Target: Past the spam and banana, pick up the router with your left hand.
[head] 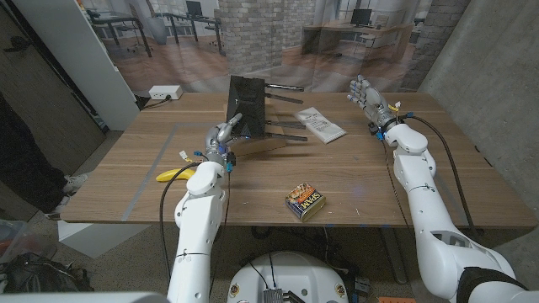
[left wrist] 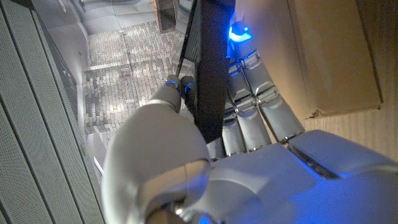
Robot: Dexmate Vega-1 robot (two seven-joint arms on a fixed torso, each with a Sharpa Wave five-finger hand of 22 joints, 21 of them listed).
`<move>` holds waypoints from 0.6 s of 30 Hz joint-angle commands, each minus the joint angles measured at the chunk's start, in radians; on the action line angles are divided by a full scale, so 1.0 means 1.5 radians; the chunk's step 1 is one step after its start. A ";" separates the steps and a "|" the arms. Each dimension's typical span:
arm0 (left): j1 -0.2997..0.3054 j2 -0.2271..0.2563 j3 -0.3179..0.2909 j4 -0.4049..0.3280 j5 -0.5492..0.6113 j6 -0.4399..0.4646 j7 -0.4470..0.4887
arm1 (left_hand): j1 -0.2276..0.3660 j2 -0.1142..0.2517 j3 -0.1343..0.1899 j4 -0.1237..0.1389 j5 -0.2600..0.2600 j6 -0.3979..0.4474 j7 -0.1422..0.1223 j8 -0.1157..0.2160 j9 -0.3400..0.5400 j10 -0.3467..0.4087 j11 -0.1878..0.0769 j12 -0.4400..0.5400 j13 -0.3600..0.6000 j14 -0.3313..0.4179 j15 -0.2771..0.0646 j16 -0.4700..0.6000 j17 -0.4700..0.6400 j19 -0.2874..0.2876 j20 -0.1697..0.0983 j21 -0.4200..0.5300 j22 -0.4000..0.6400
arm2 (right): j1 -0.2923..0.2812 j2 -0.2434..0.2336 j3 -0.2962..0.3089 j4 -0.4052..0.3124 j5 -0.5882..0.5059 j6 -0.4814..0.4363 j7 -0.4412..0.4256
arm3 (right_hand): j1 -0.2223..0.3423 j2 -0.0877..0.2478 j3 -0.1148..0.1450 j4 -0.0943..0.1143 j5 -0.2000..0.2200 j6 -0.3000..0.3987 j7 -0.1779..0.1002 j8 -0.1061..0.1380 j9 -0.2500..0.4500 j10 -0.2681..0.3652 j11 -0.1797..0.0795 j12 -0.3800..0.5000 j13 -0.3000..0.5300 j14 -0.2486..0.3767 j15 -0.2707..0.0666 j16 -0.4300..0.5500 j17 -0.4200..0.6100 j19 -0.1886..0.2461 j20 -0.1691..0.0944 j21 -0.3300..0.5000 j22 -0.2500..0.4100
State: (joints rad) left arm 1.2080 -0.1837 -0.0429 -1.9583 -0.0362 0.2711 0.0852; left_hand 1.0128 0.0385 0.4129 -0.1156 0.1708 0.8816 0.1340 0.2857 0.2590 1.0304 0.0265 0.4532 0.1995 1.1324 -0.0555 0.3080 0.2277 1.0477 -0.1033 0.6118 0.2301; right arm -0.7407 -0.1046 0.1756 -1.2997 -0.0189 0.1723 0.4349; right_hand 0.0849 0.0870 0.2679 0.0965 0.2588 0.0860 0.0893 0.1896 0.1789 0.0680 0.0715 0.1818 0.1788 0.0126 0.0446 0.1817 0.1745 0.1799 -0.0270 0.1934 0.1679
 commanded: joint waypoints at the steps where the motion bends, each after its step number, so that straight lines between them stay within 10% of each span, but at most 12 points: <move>1: -0.013 0.010 -0.008 0.008 0.001 -0.022 -0.020 | 0.080 0.071 0.036 -0.028 0.002 0.096 0.015 0.003 0.004 0.104 -0.104 0.004 0.082 0.080 -0.081 0.004 0.002 0.001 -0.001 0.006 0.004 | -0.011 0.003 -0.002 -0.035 -0.009 -0.013 -0.013 | 0.004 -0.005 0.000 -0.004 0.003 0.004 0.002 0.005 0.003 0.005 0.000 0.006 0.002 0.006 0.000 0.006 0.001 0.007 0.001 0.002 0.002; 18: -0.040 0.033 -0.015 0.020 0.008 -0.043 -0.044 | 0.080 0.070 0.038 -0.027 0.002 0.097 0.015 0.001 0.009 0.102 -0.103 0.006 0.091 0.081 -0.082 0.005 0.003 -0.002 -0.002 0.016 0.004 | -0.020 0.000 0.002 -0.071 -0.015 -0.032 -0.022 | 0.003 -0.005 -0.001 -0.004 0.003 0.011 0.001 0.006 0.003 0.014 -0.001 0.008 0.002 0.012 0.000 0.007 0.001 0.013 0.000 0.003 0.002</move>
State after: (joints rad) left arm 1.1727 -0.1562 -0.0587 -1.9403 -0.0336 0.2319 0.0449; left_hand 1.0128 0.0384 0.4167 -0.1118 0.1654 0.8850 0.1341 0.2849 0.2676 1.0323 0.0247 0.4528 0.2204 1.1354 -0.0561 0.3080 0.2304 1.0461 -0.1016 0.6292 0.2350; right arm -0.7623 -0.1009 0.1747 -1.3707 -0.0376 0.1416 0.4079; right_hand 0.0849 0.0870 0.2652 0.0938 0.2587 0.0956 0.0904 0.1897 0.1789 0.0789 0.0716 0.1896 0.1788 0.0272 0.0409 0.1817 0.1744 0.1887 -0.0287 0.1934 0.1679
